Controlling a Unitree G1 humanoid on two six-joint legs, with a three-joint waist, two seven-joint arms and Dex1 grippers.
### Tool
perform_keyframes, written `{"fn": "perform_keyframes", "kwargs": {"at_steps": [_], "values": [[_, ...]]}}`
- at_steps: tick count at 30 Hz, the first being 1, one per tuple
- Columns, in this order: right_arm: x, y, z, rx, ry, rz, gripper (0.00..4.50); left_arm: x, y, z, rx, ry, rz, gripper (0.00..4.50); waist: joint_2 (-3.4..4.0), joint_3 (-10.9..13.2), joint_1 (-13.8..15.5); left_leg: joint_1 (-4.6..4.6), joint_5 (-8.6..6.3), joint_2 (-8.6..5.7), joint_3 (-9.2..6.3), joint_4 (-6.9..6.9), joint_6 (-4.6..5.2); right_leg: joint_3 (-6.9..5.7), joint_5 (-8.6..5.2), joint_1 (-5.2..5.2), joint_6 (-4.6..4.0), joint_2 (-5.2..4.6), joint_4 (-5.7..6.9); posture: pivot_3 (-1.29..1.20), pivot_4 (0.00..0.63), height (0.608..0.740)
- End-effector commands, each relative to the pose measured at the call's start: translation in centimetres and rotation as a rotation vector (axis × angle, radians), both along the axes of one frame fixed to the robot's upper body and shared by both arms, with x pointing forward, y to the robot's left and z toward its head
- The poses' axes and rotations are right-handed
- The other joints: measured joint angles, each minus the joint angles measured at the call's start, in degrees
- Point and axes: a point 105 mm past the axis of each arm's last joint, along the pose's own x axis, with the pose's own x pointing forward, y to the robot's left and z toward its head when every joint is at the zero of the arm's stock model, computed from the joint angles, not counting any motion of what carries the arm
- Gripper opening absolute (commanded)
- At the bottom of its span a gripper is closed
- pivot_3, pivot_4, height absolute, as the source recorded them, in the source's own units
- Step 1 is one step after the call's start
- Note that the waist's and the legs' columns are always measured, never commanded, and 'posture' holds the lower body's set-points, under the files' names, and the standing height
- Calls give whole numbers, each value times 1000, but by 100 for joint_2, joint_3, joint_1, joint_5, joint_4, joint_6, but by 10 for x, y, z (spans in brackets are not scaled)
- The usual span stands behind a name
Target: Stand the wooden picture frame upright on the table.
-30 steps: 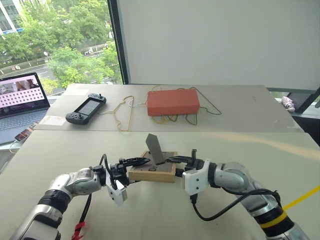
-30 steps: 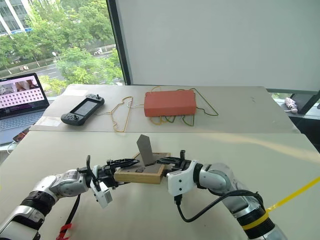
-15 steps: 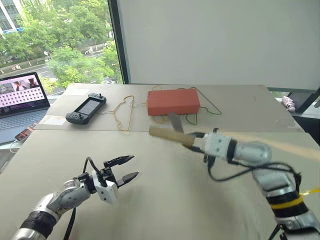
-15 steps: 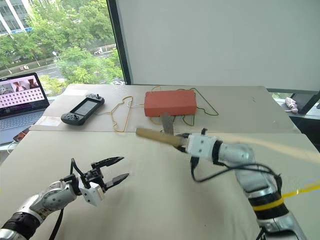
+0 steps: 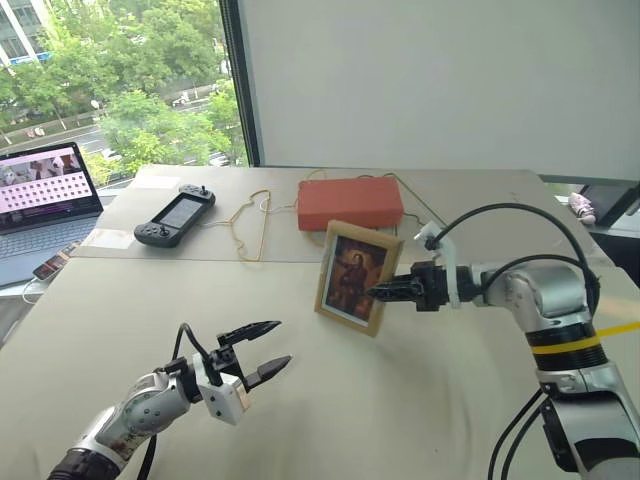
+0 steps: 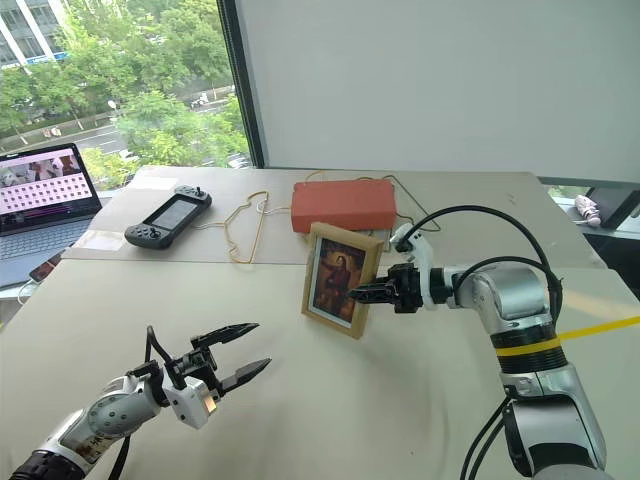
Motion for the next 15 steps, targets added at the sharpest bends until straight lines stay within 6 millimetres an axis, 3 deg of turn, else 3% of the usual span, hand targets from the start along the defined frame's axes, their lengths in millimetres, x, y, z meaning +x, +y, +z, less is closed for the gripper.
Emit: {"fn": "perform_keyframes", "kwargs": {"at_steps": [1,5,12,15], "values": [[-4,-10,-24,-49,31,-21,1510,1,-2,13,-27,-40,-6,3421,0,-1,0,1,0,0,0,0,0,0,0,0,0,0,0,0,150,740],[-7,-11,-29,-35,47,-36,1510,1,-2,12,-19,-37,-12,3421,1,-2,-10,7,0,1,0,2,0,1,0,5,0,0,0,0,150,740],[-9,-17,-20,-7,43,-75,3812,3,-2,11,-17,-33,-16,3448,1,-1,7,-9,0,-1,-1,3,-1,1,0,-6,0,0,3,0,150,740],[-16,-23,-10,21,47,-72,3812,3,-3,11,-16,-35,-19,3448,1,-1,7,-8,0,0,-2,2,0,0,0,-7,0,0,2,0,150,740]]}}
